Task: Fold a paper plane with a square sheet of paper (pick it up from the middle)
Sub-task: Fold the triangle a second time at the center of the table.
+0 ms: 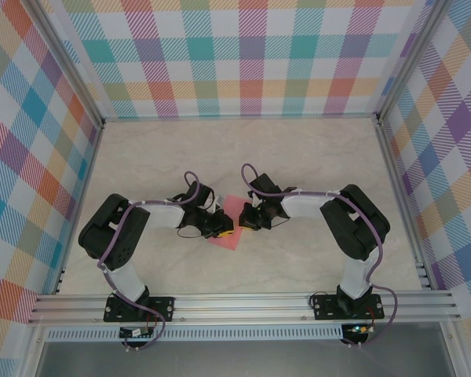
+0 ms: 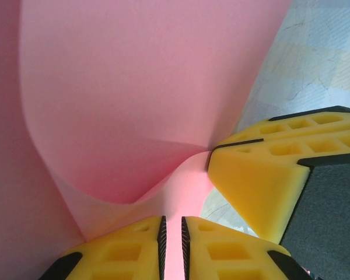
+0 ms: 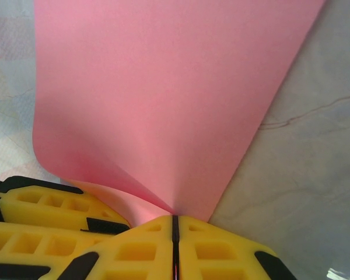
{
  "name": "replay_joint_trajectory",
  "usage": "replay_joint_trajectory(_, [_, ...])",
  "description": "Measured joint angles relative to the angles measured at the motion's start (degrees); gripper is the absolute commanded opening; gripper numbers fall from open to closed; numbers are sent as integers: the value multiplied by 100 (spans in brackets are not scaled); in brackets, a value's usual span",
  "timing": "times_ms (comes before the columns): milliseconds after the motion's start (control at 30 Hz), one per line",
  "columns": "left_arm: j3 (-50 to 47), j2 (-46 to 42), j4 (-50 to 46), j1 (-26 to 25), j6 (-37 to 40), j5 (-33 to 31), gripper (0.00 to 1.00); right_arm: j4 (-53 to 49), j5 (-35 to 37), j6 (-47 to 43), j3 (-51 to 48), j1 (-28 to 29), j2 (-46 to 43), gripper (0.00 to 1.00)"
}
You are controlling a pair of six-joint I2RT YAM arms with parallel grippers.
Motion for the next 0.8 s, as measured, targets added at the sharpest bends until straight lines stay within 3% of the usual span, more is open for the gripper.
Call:
replay_joint_trajectory(333, [9,2,-74,-2,66,-66,14,-72,278,37,-129,11,-319,18])
replay_joint_trajectory(533, [22,2,-131,-20,127,-131,12,-33,518,70,-254,52,-761,15])
replay_joint_trajectory(800, [22,0,-140,-26,129,-160,12,144,361,111,-236,205,-404,11])
